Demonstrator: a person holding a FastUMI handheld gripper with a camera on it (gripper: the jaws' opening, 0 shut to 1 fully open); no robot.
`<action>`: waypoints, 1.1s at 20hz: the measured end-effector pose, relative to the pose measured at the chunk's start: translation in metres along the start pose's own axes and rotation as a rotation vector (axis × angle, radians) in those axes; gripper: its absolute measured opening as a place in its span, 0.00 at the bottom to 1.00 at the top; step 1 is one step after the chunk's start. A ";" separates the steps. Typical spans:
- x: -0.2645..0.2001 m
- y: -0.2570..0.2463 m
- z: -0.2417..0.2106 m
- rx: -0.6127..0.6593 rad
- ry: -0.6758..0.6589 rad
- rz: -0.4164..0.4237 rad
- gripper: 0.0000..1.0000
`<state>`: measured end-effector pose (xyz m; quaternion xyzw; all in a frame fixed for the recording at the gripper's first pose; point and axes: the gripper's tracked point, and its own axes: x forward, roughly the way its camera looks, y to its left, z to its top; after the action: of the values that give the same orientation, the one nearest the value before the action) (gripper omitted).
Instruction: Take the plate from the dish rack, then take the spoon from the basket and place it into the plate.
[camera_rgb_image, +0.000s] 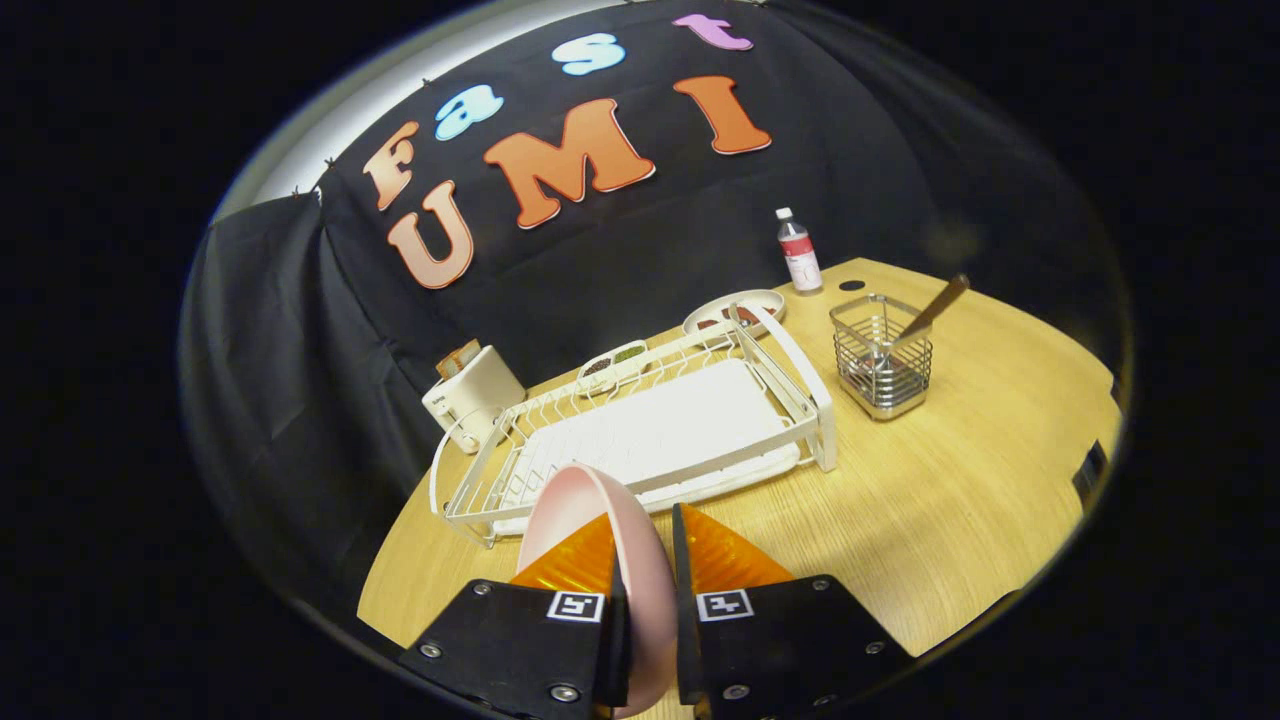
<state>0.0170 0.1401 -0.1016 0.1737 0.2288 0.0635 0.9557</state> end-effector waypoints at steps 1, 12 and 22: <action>0.001 -0.004 -0.003 0.030 -0.004 -0.007 0.19; 0.012 -0.021 -0.036 0.069 0.028 -0.020 0.21; 0.026 -0.027 -0.056 0.020 0.066 -0.029 0.21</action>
<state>0.0157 0.1376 -0.1691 0.1776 0.2635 0.0529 0.9467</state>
